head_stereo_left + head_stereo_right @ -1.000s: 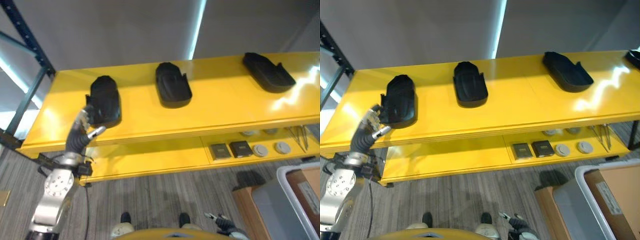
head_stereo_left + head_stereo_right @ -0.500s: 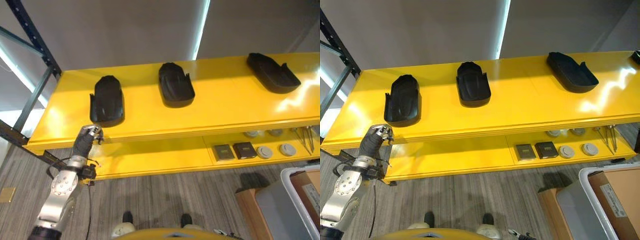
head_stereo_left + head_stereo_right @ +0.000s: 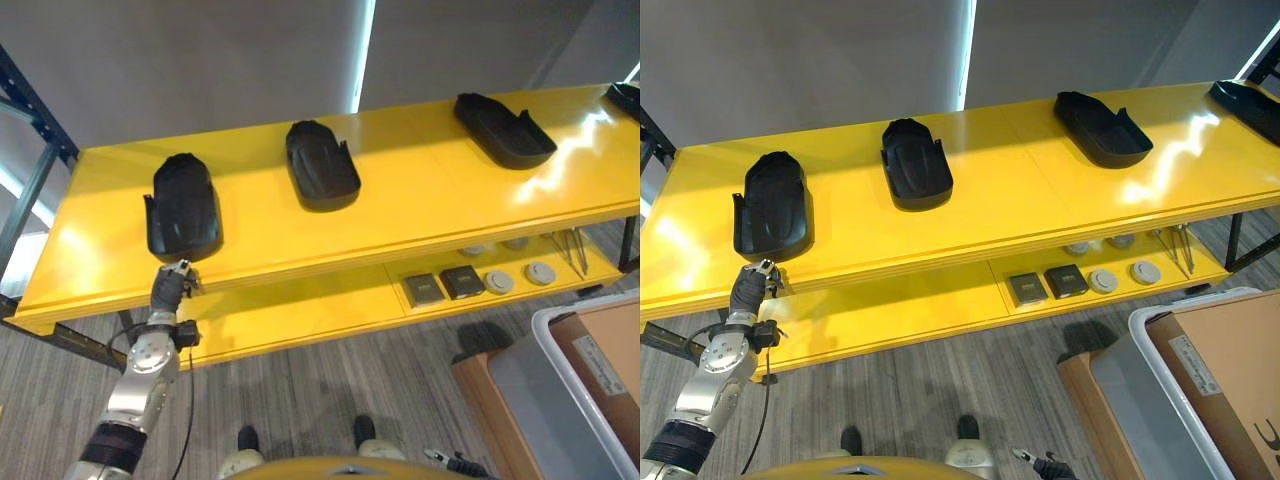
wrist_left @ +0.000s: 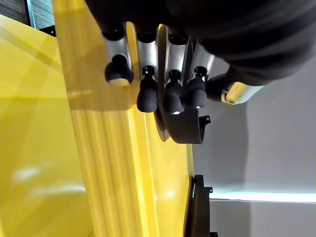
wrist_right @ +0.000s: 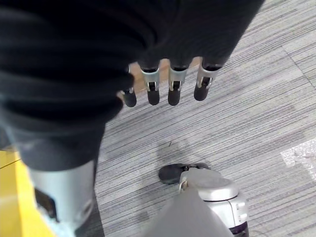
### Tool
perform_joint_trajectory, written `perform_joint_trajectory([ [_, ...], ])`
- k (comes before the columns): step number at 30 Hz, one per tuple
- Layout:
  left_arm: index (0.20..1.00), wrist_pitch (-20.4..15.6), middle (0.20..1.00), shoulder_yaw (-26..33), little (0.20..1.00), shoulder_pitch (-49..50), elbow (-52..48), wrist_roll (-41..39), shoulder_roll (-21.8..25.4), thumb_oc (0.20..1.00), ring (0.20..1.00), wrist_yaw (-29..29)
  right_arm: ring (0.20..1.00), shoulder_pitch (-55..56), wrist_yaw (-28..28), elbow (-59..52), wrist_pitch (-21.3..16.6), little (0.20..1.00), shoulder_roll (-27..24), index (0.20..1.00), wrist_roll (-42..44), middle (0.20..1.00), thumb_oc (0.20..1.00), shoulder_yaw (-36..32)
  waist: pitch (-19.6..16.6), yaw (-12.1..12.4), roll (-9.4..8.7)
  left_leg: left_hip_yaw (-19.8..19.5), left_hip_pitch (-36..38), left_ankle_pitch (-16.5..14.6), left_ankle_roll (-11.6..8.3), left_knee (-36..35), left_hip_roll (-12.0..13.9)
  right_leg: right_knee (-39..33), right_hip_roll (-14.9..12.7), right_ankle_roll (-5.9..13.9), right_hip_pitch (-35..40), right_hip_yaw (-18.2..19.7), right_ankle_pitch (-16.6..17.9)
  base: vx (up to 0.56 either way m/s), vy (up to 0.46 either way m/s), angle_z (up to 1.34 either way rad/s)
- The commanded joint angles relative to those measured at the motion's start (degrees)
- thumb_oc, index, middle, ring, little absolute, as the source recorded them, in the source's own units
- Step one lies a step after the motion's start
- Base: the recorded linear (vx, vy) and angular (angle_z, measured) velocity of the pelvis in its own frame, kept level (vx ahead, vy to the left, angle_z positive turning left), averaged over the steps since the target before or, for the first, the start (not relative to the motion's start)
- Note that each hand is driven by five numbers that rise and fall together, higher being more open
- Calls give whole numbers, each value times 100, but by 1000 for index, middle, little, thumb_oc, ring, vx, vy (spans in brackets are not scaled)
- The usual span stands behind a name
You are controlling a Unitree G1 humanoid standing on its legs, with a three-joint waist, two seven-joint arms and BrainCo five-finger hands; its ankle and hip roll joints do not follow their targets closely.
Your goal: Move parts from the plastic box to the shelf.
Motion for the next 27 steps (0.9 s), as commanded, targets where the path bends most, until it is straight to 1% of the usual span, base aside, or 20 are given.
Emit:
perform_joint_trajectory([
  [1, 200, -283, 200, 98, 200, -490, -43, 294, 193, 200, 200, 79, 1000, -164, 115, -84, 9, 1000, -187, 1000, -80, 1000, 1000, 150, 129, 0, -142, 43, -120, 1, 93, 326, 277, 506, -167, -57, -80, 76, -184, 0, 0, 0],
  [3, 200, -270, 200, 96, 200, -489, -34, 282, 172, 200, 200, 141, 1000, -153, 122, -92, -13, 1000, -188, 1000, -96, 1000, 1000, 137, 137, -16, -132, 47, -126, -4, 95, 336, 272, 513, -174, -55, -90, 82, -186, 4, 12, -4],
  [8, 200, -433, 200, 146, 200, -592, 152, 308, 182, 200, 200, 224, 1000, -198, 137, -133, 72, 1000, -225, 1000, -198, 1000, 1000, 165, 137, -61, -136, 76, -111, -10, 92, 337, 269, 512, -176, -49, -91, 117, -189, 11, 7, -5],
  [12, 200, -496, 200, 221, 200, -683, -105, 291, 246, 200, 200, 167, 1000, -215, 135, -101, 85, 1000, -241, 1000, -200, 1000, 1000, 159, 143, -66, -138, 85, -89, -11, 94, 326, 273, 502, -180, -52, -76, 118, -188, 17, 4, -3],
  [15, 200, -308, 200, 306, 200, -688, -422, 212, 281, 200, 200, 185, 1000, -183, 150, -71, 39, 1000, -227, 1000, -230, 1000, 1000, 105, 150, -58, -123, 71, -81, -6, 93, 311, 264, 475, -188, -43, -57, 113, -170, 0, 0, 0],
  [16, 200, -190, 200, 320, 200, -713, -476, 268, 285, 200, 200, 180, 1000, -186, 139, -65, 33, 1000, -206, 1000, -233, 1000, 1000, 104, 141, -57, -124, 71, -75, -13, 94, 307, 260, 466, -193, -38, -48, 103, -169, 0, 0, 0],
  [19, 200, -37, 200, 290, 200, -734, -347, 214, 235, 200, 200, 233, 1000, -200, 112, -101, 80, 1000, -180, 1000, -232, 1000, 1000, 139, 115, -65, -130, 74, -71, -20, 90, 302, 259, 462, -189, -36, -41, 104, -184, 0, 0, 0],
  [23, 200, 30, 200, 204, 200, -781, 50, 234, 188, 200, 200, 289, 1000, -204, 143, -103, 94, 1000, -205, 1000, -268, 1000, 1000, 161, 93, -99, -134, 97, -61, -21, 88, 311, 272, 471, -177, -39, -39, 130, -198, 0, 0, 0],
  [27, 200, -9, 200, 103, 200, -911, 608, 311, 148, 200, 200, 374, 1000, -223, 169, -100, 102, 1000, -244, 1000, -283, 1000, 1000, 170, 100, -149, -144, 128, -81, -30, 86, 349, 288, 507, -172, -33, -74, 164, -211, 0, 0, 0],
])
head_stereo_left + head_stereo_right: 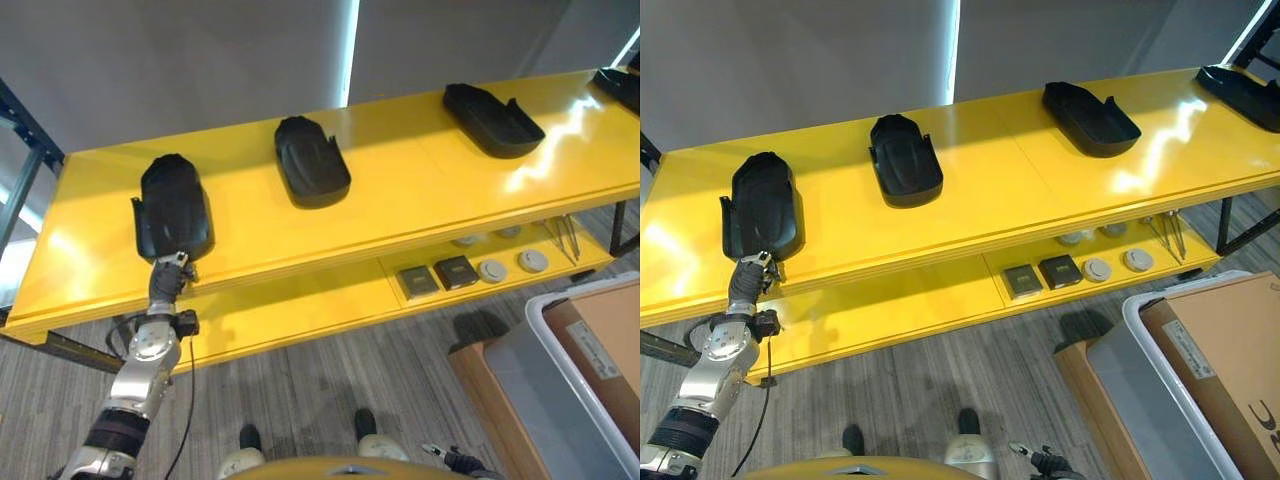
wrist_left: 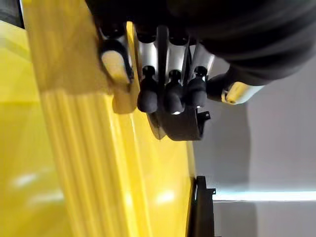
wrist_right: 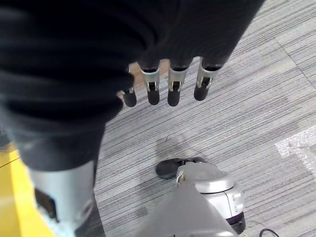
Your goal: Move parts from the plastic box to the shelf.
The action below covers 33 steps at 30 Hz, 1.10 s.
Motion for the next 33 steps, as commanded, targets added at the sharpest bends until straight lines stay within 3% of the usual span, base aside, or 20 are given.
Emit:
perform_joint_trajectory([
  [1, 200, -171, 200, 60, 200, -526, 376, 211, 150, 200, 200, 146, 1000, -70, 58, -113, 20, 1000, -242, 1000, -274, 1000, 1000, 176, -29, -23, -183, 9, -184, -8, 89, 380, 291, 510, -170, -74, -84, 29, -207, 0, 0, 0],
  [9, 200, -427, 200, 120, 200, -776, 933, 268, 170, 200, 200, 408, 1000, -75, 106, -96, 40, 1000, -279, 1000, -365, 1000, 1000, 229, -25, -94, -211, 44, -162, -23, 95, 399, 298, 531, -166, -76, -100, 84, -218, 9, 2, -3],
  [14, 200, -483, 200, 208, 200, -962, 681, 331, 279, 200, 200, 362, 1000, -92, 146, -18, -19, 1000, -298, 1000, -395, 1000, 1000, 235, -23, -110, -212, 53, -137, -27, 98, 391, 300, 522, -169, -79, -83, 99, -218, 0, 0, 0],
  [19, 200, -148, 200, 208, 200, -1063, 527, 360, 381, 200, 200, 336, 1000, -69, 137, -88, 24, 1000, -284, 1000, -424, 1000, 1000, 242, -55, -120, -206, 46, -114, -34, 96, 364, 284, 494, -174, -66, -61, 96, -215, 0, 0, 0],
  [25, 200, -295, 200, 161, 200, -1113, 705, 453, 326, 200, 200, 281, 1000, -95, 118, -56, 29, 1000, -285, 1000, -442, 1000, 1000, 287, -55, -131, -225, 68, -113, -49, 101, 381, 296, 508, -164, -65, -68, 123, -232, 1, -1, -1],
  [33, 200, -68, 200, 105, 200, -1079, 752, 415, 310, 200, 200, 356, 1000, -75, 149, -58, 4, 1000, -289, 1000, -464, 1000, 1000, 253, -44, -128, -227, 47, -128, -52, 105, 393, 293, 521, -156, -61, -76, 127, -238, 0, -2, -3],
])
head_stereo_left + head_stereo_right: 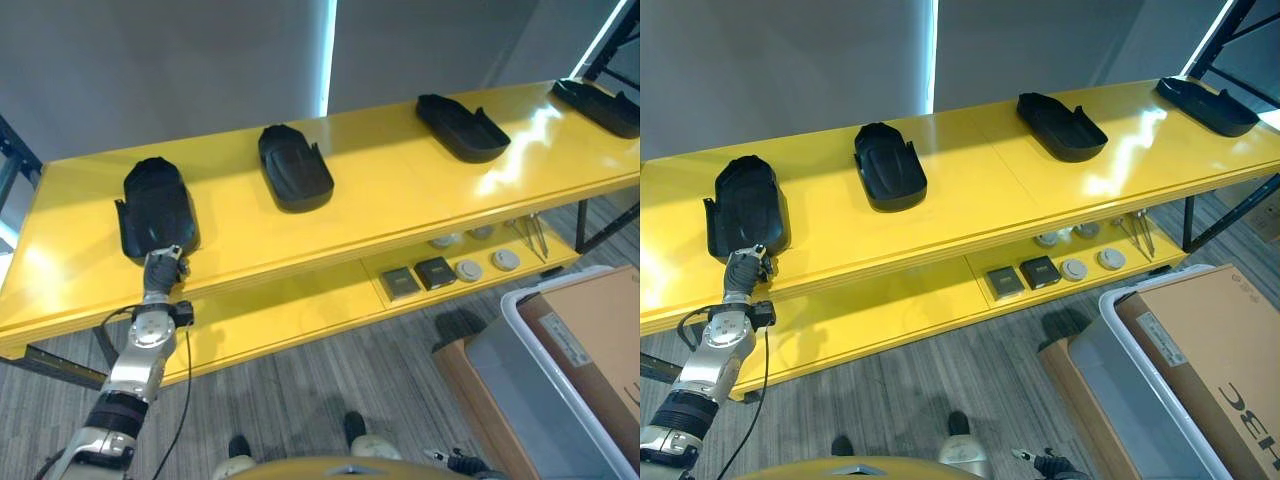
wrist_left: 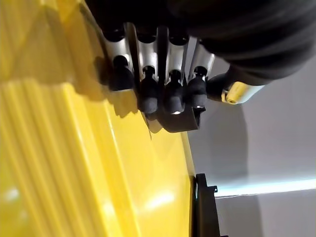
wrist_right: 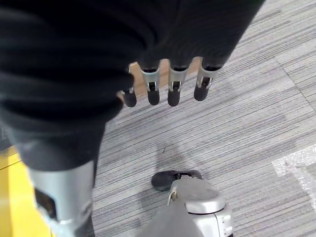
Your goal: Move parts from the plastic box to the shelf.
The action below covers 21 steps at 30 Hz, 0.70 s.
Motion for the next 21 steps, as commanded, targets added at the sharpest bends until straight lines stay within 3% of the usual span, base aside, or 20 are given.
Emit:
perform_joint_trajectory([
  [1, 200, -150, 200, 97, 200, -637, 282, 62, 167, 200, 200, 126, 1000, -71, 36, -56, -89, 1000, -125, 1000, -43, 1000, 1000, 86, 88, 17, -21, -78, -200, -50, 100, 399, 286, 527, -169, -16, -54, -6, -319, 0, 0, 0],
  [13, 200, -91, 200, 79, 200, -1180, 1585, 246, 377, 200, 200, 332, 1000, -58, 117, -50, -117, 1000, -265, 1000, -84, 1000, 1000, 180, 85, -116, -34, -5, -212, -51, 97, 434, 311, 585, -164, 3, -123, 80, -341, 2, 7, -1],
  [21, 200, -256, 200, 68, 200, -1215, 1534, 198, 346, 200, 200, 242, 1000, -59, 160, -7, -177, 1000, -241, 1000, -110, 1000, 1000, 170, 89, -112, -48, -23, -189, -75, 116, 420, 287, 572, -178, 5, -103, 91, -343, 0, 0, 0],
])
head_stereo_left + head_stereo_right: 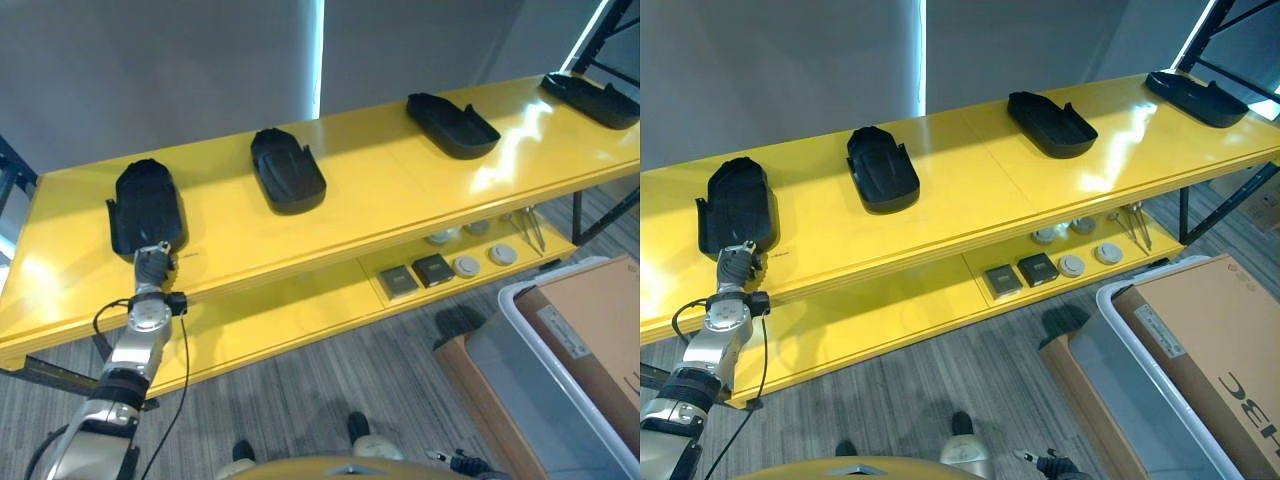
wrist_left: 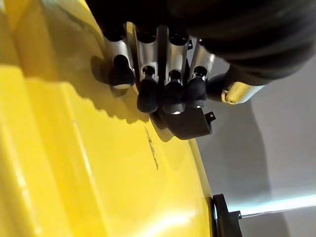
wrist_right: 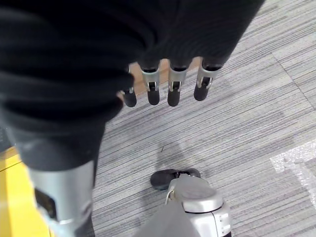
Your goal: Move parts from the plastic box to the shelf.
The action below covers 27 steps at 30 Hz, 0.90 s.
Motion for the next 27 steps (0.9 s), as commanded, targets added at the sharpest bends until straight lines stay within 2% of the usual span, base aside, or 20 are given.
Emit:
perform_joint_trajectory([
  [1, 200, -282, 200, 64, 200, -415, 152, 76, 284, 200, 200, -68, 1000, -62, 125, -41, -170, 1000, -162, 1000, -107, 1000, 1000, 152, 148, 17, -142, -109, -185, -71, 131, 415, 276, 570, -187, -22, -55, 30, -329, 0, 0, 0],
  [3, 200, -402, 200, 69, 200, -353, -41, -7, 264, 200, 200, -122, 1000, -67, 121, -60, -153, 1000, -134, 1000, -98, 1000, 1000, 141, 139, 36, -146, -118, -169, -79, 137, 404, 265, 553, -192, -27, -28, 18, -330, 0, 0, 0],
  [4, 448, -493, 448, 79, 448, -327, -130, -51, 257, 448, 448, -173, 1000, -69, 125, -67, -155, 1000, -121, 1000, -99, 1000, 1000, 136, 135, 45, -146, -120, -161, -83, 139, 400, 263, 549, -195, -29, -19, 11, -332, 0, 0, 0],
  [5, 909, -501, 909, 107, 909, -269, -310, -73, 243, 909, 909, -220, 1000, -70, 108, -73, -145, 1000, -88, 1000, -99, 1000, 1000, 124, 126, 62, -145, -128, -152, -89, 143, 393, 257, 542, -198, -32, -5, 0, -332, 0, 0, 0],
  [6, 1000, -522, 1000, 131, 1000, -191, -522, -135, 236, 1000, 1000, -312, 1000, -73, 89, -99, -118, 1000, -55, 1000, -97, 1000, 1000, 105, 116, 85, -139, -141, -139, -95, 148, 382, 248, 535, -201, -38, 11, -13, -334, 0, 0, 0],
  [12, 1000, -536, 1000, 350, 1000, 429, -1829, -680, 90, 1000, 1000, -994, 1000, -98, 43, -58, -38, 1000, 131, 1000, -290, 1000, 1000, -15, 45, 288, -90, -256, -99, -105, 156, 330, 206, 464, -222, -71, 140, -162, -333, -39, -14, 4],
  [14, 1000, -439, 1000, 418, 1000, 724, -2300, -1167, -18, 1000, 1000, -1364, 1000, -154, 1, 28, -13, 1000, 198, 1000, -351, 1000, 1000, -50, 6, 404, -57, -313, -90, -90, 158, 294, 197, 437, -225, -90, 188, -241, -326, -70, -16, 16],
  [16, 1000, -511, 1000, 491, 1000, 1055, -2638, -1769, -161, 1000, 1000, -1716, 1000, -228, -6, 132, -4, 1000, 231, 1000, -392, 1000, 1000, -82, -28, 530, -16, -388, -91, -66, 154, 274, 189, 417, -219, -113, 236, -327, -320, -87, -5, 17],
  [18, 1000, -591, 1000, 559, 1000, 1338, -2808, -1870, -245, 1000, 1000, -1769, 1000, -324, -10, 166, 72, 1000, 249, 1000, -424, 1000, 1000, -70, -52, 631, 10, -441, -102, -44, 146, 278, 186, 398, -217, -131, 271, -389, -307, -76, 2, 12],
  [20, 1000, -419, 1000, 625, 1000, 1549, -2874, -2086, -292, 1000, 1000, -1654, 1000, -363, 7, 171, 133, 1000, 252, 1000, -460, 1000, 1000, -64, -73, 710, 18, -484, -119, -23, 131, 276, 183, 377, -218, -135, 286, -443, -287, -62, -14, 16],
  [21, 1000, -338, 1000, 730, 1000, 1873, -2698, -1841, -282, 1000, 1000, -1263, 1000, -427, 8, 171, 250, 1000, 252, 1000, -463, 1000, 1000, -49, -112, 810, 17, -531, -138, -2, 120, 264, 165, 344, -222, -121, 300, -505, -251, -74, -27, 17],
  [22, 1000, -429, 1000, 767, 1000, 1982, -2510, -1636, -245, 1000, 1000, -1300, 1000, -450, -13, 159, 317, 1000, 267, 1000, -429, 1000, 1000, -13, -130, 854, 8, -547, -151, 14, 115, 261, 163, 339, -223, -127, 294, -533, -234, -81, -29, 18],
  [23, 1000, -253, 1000, 767, 1000, 2132, -2333, -1522, -239, 1000, 1000, -1289, 1000, -487, -12, 235, 320, 1000, 268, 1000, -384, 1000, 1000, 31, -139, 906, 0, -571, -169, 31, 104, 258, 166, 335, -222, -134, 288, -578, -225, -57, -19, 21],
  [25, 1000, -223, 1000, 733, 1000, 2348, -1930, -1513, -267, 1000, 1000, -1381, 1000, -523, 1, 327, 334, 1000, 293, 1000, -410, 1000, 1000, 41, -149, 976, -3, -601, -194, 40, 95, 256, 164, 328, -222, -131, 287, -629, -227, -72, -13, 21],
  [27, 1000, -307, 1000, 700, 1000, 2746, -936, -1513, -339, 1000, 1000, -1681, 1000, -564, 154, 554, 319, 1000, 284, 1000, -611, 1000, 1000, 38, -162, 1095, 1, -645, -221, 59, 92, 242, 154, 311, -225, -118, 300, -710, -220, -91, -4, 13],
])
